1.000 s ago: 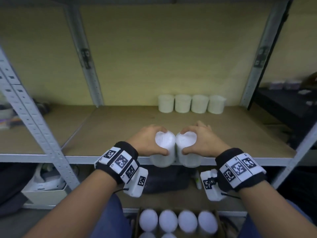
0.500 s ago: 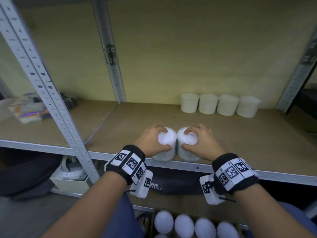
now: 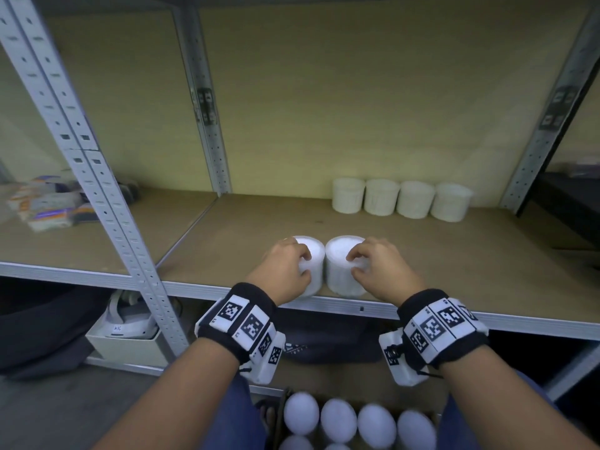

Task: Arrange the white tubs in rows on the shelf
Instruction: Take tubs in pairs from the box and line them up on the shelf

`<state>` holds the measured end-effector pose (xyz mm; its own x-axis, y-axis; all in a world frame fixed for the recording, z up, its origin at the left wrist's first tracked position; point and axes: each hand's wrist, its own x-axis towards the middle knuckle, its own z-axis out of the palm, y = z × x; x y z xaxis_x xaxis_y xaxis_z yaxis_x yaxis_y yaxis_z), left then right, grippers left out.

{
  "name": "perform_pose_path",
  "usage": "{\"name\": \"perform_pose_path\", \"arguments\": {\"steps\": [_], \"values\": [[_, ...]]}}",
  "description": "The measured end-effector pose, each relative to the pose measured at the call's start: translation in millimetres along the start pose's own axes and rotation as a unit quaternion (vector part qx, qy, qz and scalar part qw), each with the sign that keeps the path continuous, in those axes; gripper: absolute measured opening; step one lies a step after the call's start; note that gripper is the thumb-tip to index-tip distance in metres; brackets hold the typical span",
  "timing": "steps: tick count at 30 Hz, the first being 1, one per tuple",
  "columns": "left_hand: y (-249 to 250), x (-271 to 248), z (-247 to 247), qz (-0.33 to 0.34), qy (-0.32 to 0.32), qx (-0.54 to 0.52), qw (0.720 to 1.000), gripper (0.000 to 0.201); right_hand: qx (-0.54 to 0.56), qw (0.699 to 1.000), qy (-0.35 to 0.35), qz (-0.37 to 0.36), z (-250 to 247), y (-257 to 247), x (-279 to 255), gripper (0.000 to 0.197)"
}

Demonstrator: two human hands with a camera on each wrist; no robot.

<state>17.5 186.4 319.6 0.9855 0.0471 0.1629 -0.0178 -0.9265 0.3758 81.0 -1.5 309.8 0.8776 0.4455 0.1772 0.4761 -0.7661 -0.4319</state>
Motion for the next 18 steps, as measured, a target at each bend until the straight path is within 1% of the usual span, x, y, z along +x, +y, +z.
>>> {"name": "perform_pose_path", "arguments": {"steps": [4,9,18], "values": [[0,-2,0,-0.001,0.005,-0.016,1.000,0.032,-0.009,1.000,0.012,-0.005,1,-1,0,0.022],[-6,5,1,-0.025,0.031,-0.031,0.999,0.034,-0.008,0.999,0.023,-0.020,4,-3,8,0.021],[-27,43,0,-0.070,0.033,-0.047,0.996,0.036,-0.006,0.999,0.031,-0.034,20,-6,54,0.020]]}}
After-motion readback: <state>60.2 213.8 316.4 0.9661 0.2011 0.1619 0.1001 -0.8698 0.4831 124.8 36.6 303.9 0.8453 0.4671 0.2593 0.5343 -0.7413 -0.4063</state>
